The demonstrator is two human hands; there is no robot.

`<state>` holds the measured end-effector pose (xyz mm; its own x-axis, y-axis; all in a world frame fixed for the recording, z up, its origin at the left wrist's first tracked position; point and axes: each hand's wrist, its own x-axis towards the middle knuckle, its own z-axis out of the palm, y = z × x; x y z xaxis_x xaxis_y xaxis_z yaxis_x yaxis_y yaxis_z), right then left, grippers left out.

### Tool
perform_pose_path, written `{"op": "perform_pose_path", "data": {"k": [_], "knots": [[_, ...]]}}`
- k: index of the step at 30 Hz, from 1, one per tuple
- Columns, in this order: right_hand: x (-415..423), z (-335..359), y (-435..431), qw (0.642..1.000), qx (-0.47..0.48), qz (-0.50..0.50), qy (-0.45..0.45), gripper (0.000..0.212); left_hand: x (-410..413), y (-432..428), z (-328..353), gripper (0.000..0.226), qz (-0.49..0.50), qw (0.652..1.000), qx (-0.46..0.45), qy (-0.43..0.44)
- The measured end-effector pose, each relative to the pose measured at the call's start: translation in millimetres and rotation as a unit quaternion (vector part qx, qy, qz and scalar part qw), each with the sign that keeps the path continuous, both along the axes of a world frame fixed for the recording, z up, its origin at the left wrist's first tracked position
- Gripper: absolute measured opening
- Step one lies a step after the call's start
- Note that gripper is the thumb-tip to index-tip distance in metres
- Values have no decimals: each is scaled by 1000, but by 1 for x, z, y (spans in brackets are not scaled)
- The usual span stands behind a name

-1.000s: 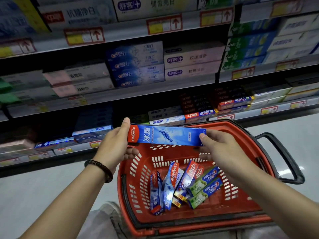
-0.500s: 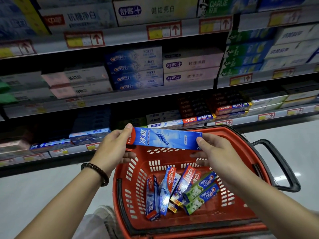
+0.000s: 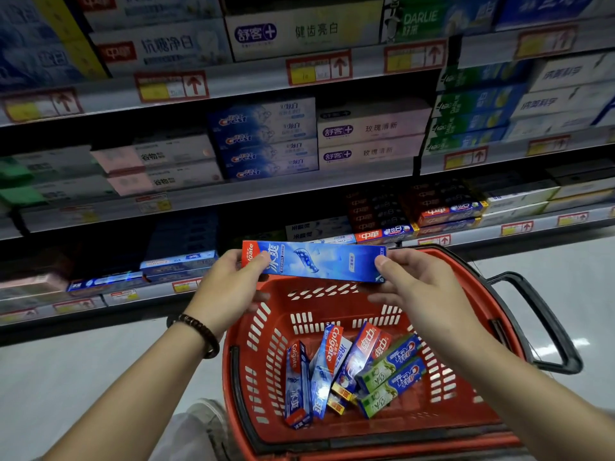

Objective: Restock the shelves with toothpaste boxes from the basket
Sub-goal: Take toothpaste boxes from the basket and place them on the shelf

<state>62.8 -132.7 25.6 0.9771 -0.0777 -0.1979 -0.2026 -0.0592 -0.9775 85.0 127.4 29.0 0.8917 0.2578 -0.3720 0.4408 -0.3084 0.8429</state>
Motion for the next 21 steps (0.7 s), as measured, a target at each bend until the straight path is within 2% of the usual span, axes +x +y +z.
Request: {"op": "perform_pose_path", "data": {"k": [2, 4, 8, 10, 12, 15, 21], "knots": [[-3, 2, 3, 999, -14, -2, -37, 9, -2, -6, 1, 36, -3, 999, 42, -15], [-6, 2, 6, 998, -20, -11, -66, 5, -7, -14, 1, 51, -6, 989, 134, -57], [-5, 6, 7, 998, 19, -34, -56, 8, -20, -31, 1, 92, -27, 936, 291, -195], [-5, 11, 7, 997, 42, -38, -50, 8, -20, -33, 2, 104, -33, 905, 349, -242], [-6, 13, 7, 997, 35, -40, -59, 7, -22, -38, 3, 102, -52, 873, 393, -284], [-10, 10, 10, 997, 19, -40, -65, 7, -26, -47, 3, 87, -117, 824, 436, -342], [-15, 7, 16, 998, -3, -32, -62, 15, -25, -56, 2, 77, -218, 767, 458, -393]]}}
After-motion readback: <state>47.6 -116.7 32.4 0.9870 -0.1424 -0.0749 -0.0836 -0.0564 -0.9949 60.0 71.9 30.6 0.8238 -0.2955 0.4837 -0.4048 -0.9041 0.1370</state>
